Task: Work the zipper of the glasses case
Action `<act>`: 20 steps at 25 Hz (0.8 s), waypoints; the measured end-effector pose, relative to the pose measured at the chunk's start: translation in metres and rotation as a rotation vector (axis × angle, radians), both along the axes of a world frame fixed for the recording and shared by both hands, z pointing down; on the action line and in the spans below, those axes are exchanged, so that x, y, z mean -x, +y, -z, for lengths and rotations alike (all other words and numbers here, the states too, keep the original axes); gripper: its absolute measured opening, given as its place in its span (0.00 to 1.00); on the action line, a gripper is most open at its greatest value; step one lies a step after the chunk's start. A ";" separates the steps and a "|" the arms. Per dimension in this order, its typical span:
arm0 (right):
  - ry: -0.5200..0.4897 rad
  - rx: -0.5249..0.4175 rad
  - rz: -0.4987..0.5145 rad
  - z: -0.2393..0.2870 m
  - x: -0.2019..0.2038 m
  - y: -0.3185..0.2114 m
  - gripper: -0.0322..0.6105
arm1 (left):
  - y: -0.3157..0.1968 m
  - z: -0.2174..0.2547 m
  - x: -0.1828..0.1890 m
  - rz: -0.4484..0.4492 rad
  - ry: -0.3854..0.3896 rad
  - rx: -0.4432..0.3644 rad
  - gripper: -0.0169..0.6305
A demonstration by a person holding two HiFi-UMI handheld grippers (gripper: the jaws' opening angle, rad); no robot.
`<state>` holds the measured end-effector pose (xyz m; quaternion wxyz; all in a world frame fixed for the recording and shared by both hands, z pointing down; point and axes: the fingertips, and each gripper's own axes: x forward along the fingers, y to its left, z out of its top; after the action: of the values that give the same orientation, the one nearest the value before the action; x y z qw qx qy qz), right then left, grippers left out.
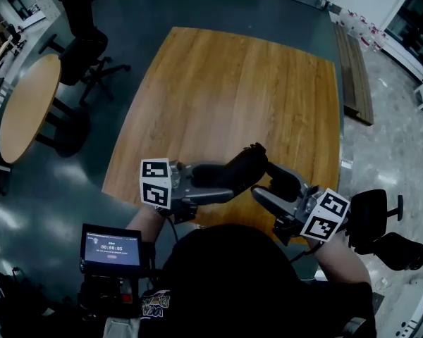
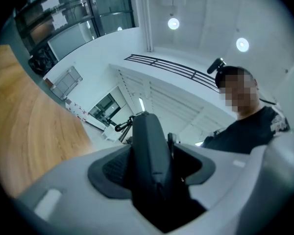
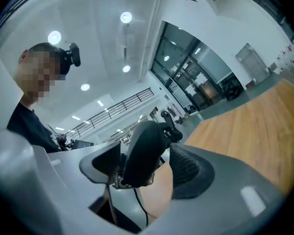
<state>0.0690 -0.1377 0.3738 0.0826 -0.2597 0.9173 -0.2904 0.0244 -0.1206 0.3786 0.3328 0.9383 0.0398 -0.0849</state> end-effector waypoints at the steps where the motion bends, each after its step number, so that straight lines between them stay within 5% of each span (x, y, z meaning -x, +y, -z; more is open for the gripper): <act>1: -0.003 0.027 -0.007 -0.008 0.007 0.000 0.55 | 0.002 -0.002 -0.003 0.011 -0.014 -0.016 0.44; 5: 0.011 0.056 0.010 -0.019 0.017 0.000 0.49 | 0.009 -0.015 -0.012 0.034 -0.131 -0.102 0.44; 9: 0.050 -0.017 0.022 -0.020 0.018 0.006 0.46 | 0.017 -0.032 -0.023 0.028 -0.303 -0.315 0.49; 12: 0.050 -0.075 0.001 -0.017 0.018 0.009 0.45 | 0.019 -0.035 -0.029 0.037 -0.348 -0.362 0.51; 14: 0.056 -0.129 0.001 -0.012 0.020 0.013 0.45 | 0.022 -0.034 -0.032 0.028 -0.326 -0.342 0.50; 20: 0.010 -0.224 0.061 0.008 0.029 0.028 0.43 | 0.039 -0.008 -0.038 -0.079 -0.100 -0.200 0.43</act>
<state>0.0399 -0.1097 0.3657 0.0977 -0.2225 0.9518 -0.1873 0.0624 -0.0812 0.3865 0.2421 0.9676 0.0682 -0.0203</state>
